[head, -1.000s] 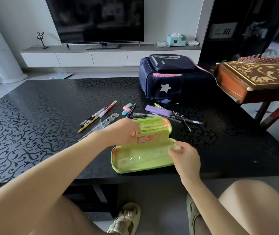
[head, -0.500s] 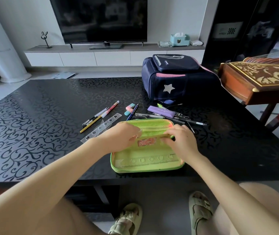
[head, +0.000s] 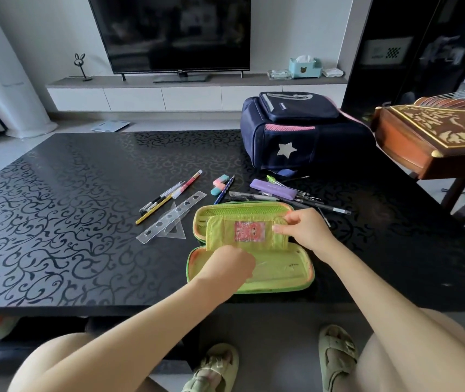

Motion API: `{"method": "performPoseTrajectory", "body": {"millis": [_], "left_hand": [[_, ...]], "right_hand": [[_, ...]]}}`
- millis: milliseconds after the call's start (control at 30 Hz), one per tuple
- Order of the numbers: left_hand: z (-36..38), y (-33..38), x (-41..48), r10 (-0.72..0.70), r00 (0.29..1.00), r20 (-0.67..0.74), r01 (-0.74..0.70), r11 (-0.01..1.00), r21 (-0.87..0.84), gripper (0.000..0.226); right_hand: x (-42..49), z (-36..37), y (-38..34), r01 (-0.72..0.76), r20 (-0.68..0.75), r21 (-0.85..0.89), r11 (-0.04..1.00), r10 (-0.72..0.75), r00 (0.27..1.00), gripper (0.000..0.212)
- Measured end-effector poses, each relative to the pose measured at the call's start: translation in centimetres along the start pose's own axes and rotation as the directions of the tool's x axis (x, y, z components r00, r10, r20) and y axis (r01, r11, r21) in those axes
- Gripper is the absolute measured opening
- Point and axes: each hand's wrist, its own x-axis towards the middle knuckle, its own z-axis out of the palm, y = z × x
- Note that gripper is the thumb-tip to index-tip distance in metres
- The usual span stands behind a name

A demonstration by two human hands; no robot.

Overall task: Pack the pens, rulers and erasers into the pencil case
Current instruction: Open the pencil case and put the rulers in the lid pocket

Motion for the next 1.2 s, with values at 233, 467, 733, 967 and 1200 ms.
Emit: {"method": "performPoseTrajectory", "body": {"millis": [233,467,733,967,1200], "left_hand": [[2.1,-1.1,-0.8,-0.080,0.995,-0.066,0.058,0.958,-0.282,0.049],[2.1,-1.7,-2.3,-0.155,0.969,-0.193,0.074,0.926,-0.370,0.057],[4.0,-11.0,-4.4,-0.617,0.712,-0.334,0.340,0.720,-0.605,0.021],[5.3,-15.6,-0.1,-0.599,0.786,-0.155,0.489,0.754,-0.438,0.043],[4.1,-15.2,1.1,-0.469,0.877,-0.107,0.464,0.883,-0.066,0.017]], "right_hand": [[-0.5,-0.1,0.5,0.001,-0.003,0.034,0.999,-0.001,1.000,0.049],[-0.8,-0.3,0.4,0.016,0.010,-0.010,1.000,-0.016,1.000,0.041],[0.0,0.1,-0.4,0.054,-0.035,-0.337,0.940,-0.070,0.997,0.037],[0.4,2.2,-2.9,0.245,-0.147,-0.670,0.701,-0.449,0.881,0.036],[0.0,3.7,-4.3,0.424,-0.091,-0.638,0.643,-0.610,0.787,0.028]]}}
